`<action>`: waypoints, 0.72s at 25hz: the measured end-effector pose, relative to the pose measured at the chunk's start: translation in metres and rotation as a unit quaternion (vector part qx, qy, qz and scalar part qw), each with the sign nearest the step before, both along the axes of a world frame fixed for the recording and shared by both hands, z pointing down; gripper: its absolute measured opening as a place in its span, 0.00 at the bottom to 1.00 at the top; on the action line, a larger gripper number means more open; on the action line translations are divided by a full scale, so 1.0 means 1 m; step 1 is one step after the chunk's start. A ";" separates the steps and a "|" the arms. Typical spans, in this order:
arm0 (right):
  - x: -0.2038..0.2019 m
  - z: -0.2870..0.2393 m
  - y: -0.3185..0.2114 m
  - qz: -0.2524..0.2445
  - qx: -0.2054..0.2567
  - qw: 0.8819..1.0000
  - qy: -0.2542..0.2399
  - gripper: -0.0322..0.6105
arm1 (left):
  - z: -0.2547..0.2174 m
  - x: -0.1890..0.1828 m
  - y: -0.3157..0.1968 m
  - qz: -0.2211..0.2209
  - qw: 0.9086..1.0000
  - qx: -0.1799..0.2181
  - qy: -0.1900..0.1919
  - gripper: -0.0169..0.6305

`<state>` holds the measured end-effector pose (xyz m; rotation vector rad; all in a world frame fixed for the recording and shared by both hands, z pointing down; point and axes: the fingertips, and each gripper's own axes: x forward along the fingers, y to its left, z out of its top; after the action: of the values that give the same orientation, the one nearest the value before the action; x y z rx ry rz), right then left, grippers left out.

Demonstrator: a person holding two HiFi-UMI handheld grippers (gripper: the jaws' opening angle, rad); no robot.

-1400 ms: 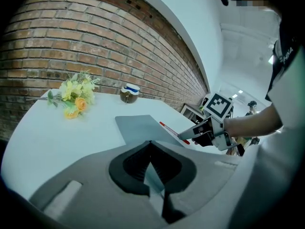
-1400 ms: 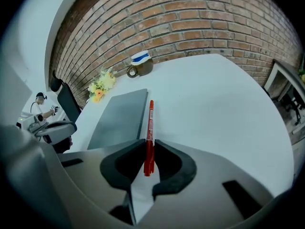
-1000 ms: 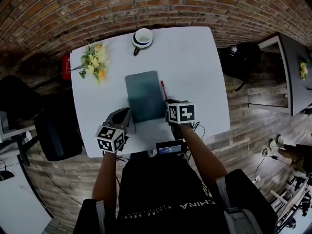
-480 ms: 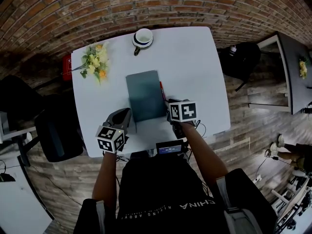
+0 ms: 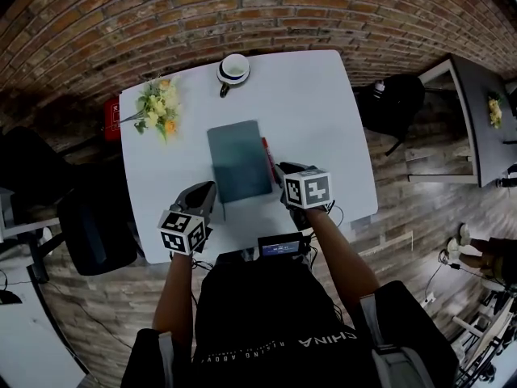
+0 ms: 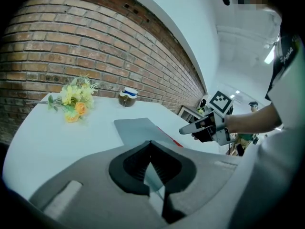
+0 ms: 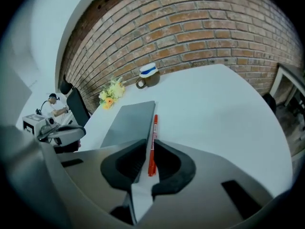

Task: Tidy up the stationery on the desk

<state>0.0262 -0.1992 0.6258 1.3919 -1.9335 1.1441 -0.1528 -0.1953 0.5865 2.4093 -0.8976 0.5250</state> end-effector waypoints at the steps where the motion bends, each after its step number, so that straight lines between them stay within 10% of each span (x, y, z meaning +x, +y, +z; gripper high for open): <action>1: -0.002 -0.006 0.000 -0.013 0.020 1.000 0.006 0.13 | -0.001 0.000 0.001 0.001 1.000 0.001 0.003 0.04; 9: -0.034 -0.080 0.005 -0.135 0.185 0.971 0.061 0.06 | -0.015 0.004 0.005 0.007 0.999 0.020 0.026 0.04; 18: -0.042 -0.098 0.025 -0.110 0.202 0.970 0.075 0.06 | -0.035 0.003 0.016 0.031 0.998 0.038 0.049 0.04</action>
<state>-0.0157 -0.1742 0.5279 1.3684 -2.2229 0.5449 -0.1498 -0.1791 0.5512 2.5148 -0.8166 0.3988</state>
